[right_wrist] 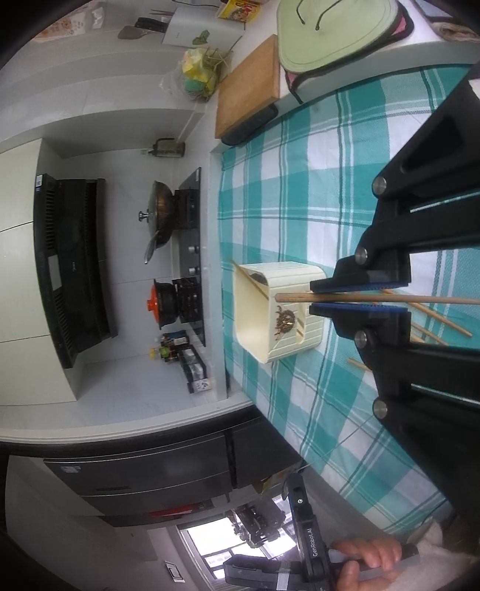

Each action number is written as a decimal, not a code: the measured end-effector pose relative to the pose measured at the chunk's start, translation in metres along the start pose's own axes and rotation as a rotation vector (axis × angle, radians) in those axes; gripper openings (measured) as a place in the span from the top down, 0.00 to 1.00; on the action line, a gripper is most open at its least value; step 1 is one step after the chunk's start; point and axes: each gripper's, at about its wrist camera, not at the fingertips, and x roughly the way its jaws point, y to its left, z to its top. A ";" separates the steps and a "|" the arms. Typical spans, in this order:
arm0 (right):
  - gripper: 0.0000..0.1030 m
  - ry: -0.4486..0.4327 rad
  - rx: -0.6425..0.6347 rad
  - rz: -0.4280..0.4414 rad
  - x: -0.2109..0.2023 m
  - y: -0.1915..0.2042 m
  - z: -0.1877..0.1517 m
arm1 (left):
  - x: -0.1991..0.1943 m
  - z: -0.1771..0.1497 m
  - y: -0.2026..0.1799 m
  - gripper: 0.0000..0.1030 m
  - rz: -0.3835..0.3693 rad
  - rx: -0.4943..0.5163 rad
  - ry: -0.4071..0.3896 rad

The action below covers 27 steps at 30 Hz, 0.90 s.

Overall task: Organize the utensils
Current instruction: 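Carry the spoon and chopstick to the cream caddy and release them inside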

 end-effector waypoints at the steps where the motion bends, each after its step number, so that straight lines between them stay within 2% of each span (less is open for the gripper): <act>1: 0.95 -0.024 -0.004 -0.002 -0.003 0.002 0.006 | 0.000 0.005 -0.001 0.66 -0.006 -0.002 -0.003; 7: 0.95 -0.103 -0.020 0.014 -0.001 0.010 0.044 | -0.003 0.043 -0.008 0.66 -0.034 0.001 -0.020; 15: 0.95 -0.149 -0.038 0.044 0.044 0.011 0.115 | 0.011 0.131 -0.020 0.66 -0.052 0.020 -0.083; 21: 0.95 -0.209 -0.031 0.029 0.096 0.008 0.170 | 0.061 0.182 -0.024 0.66 -0.033 -0.005 -0.114; 24: 0.95 -0.252 -0.007 0.022 0.125 0.000 0.181 | 0.095 0.191 -0.022 0.66 -0.023 -0.023 -0.087; 27: 0.95 -0.217 0.037 0.032 0.163 -0.009 0.179 | 0.131 0.188 -0.019 0.66 -0.003 -0.025 -0.028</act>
